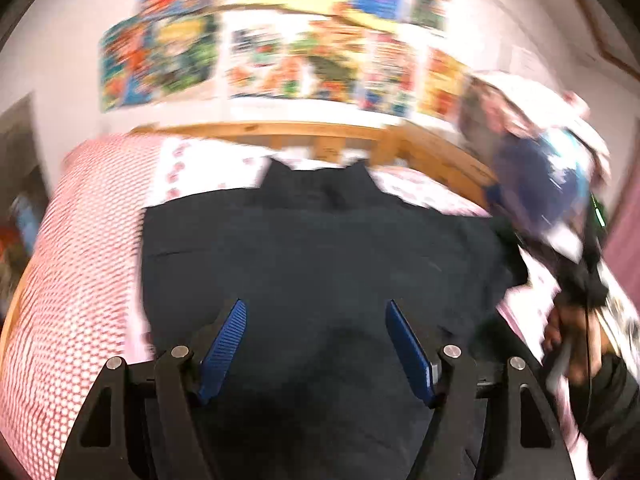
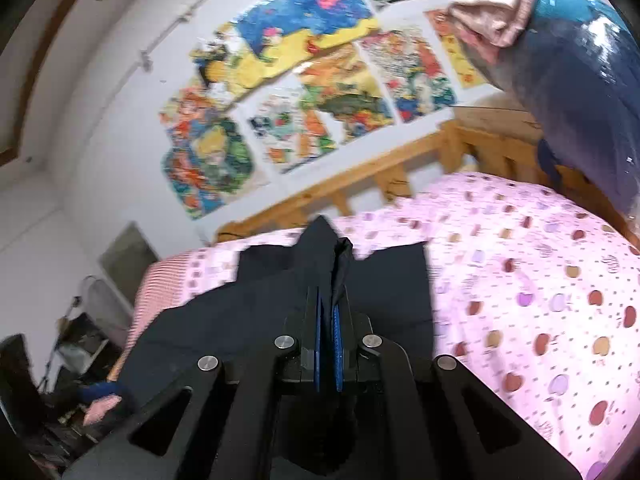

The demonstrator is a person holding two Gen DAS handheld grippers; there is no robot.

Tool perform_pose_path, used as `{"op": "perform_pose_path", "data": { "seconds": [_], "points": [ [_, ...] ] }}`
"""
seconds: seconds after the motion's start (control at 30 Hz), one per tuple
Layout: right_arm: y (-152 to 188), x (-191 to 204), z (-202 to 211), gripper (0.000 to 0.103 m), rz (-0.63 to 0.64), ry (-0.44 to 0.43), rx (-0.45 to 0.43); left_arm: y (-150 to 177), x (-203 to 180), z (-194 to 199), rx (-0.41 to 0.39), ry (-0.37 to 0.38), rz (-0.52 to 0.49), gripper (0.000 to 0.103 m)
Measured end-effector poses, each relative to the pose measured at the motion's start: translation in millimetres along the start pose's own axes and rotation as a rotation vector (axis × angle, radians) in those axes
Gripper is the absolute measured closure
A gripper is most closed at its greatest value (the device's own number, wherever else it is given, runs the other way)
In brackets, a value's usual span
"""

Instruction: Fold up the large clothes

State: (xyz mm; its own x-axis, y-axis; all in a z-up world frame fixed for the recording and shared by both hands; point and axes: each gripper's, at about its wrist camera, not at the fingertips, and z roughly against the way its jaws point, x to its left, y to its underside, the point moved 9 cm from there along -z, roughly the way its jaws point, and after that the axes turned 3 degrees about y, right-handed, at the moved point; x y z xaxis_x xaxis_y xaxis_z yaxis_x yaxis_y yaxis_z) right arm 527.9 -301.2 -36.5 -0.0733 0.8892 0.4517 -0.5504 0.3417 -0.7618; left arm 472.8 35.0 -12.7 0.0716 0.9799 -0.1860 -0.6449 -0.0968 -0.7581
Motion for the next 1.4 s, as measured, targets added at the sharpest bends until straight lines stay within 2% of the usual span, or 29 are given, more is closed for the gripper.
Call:
{"op": "perform_pose_path", "data": {
  "seconds": [0.13,0.23,0.27,0.3,0.37,0.4,0.47,0.5,0.6,0.73,0.83,0.9,1.0,1.4],
  "points": [
    [6,-11,-20,0.095,0.066,0.102,0.035,-12,33,-24,0.041,-0.092,0.02,0.032],
    [11,-8,-26,0.084,0.093,0.139,0.053,-10,38,-42,0.087,-0.14,-0.032,0.032],
    [10,-5,-25,0.069,0.124,0.156,0.044,-10,38,-49,0.104,-0.151,-0.052,0.032],
    [12,-3,-22,0.048,0.15,0.167,0.03,-7,38,-54,0.115,-0.167,-0.067,0.032],
    [10,4,-13,0.037,0.224,0.209,-0.033,-1,39,-61,0.135,-0.194,-0.087,0.032],
    [10,10,-10,0.037,0.262,0.22,-0.049,1,40,-65,0.145,-0.203,-0.094,0.031],
    [15,22,-8,0.037,0.308,0.19,-0.043,6,45,-68,0.162,-0.232,-0.099,0.027],
    [22,32,-9,0.037,0.335,0.142,-0.02,10,44,-67,0.167,-0.244,-0.1,0.025],
    [44,51,-13,0.037,0.406,0.089,0.032,24,50,-77,0.195,-0.296,-0.124,0.02],
    [77,54,-29,0.037,0.466,0.073,0.123,39,53,-83,0.205,-0.317,-0.125,0.012],
    [90,44,-39,0.035,0.43,0.051,0.173,46,56,-90,0.208,-0.328,-0.128,0.007],
    [100,36,-45,0.023,0.397,0.045,0.2,50,56,-95,0.211,-0.335,-0.13,0.005],
    [116,23,-55,0.015,0.346,0.023,0.244,56,57,-103,0.215,-0.347,-0.139,0.004],
    [147,15,-80,0.011,0.353,0.046,0.292,71,69,-129,0.237,-0.356,-0.122,0.0]
  ]
}}
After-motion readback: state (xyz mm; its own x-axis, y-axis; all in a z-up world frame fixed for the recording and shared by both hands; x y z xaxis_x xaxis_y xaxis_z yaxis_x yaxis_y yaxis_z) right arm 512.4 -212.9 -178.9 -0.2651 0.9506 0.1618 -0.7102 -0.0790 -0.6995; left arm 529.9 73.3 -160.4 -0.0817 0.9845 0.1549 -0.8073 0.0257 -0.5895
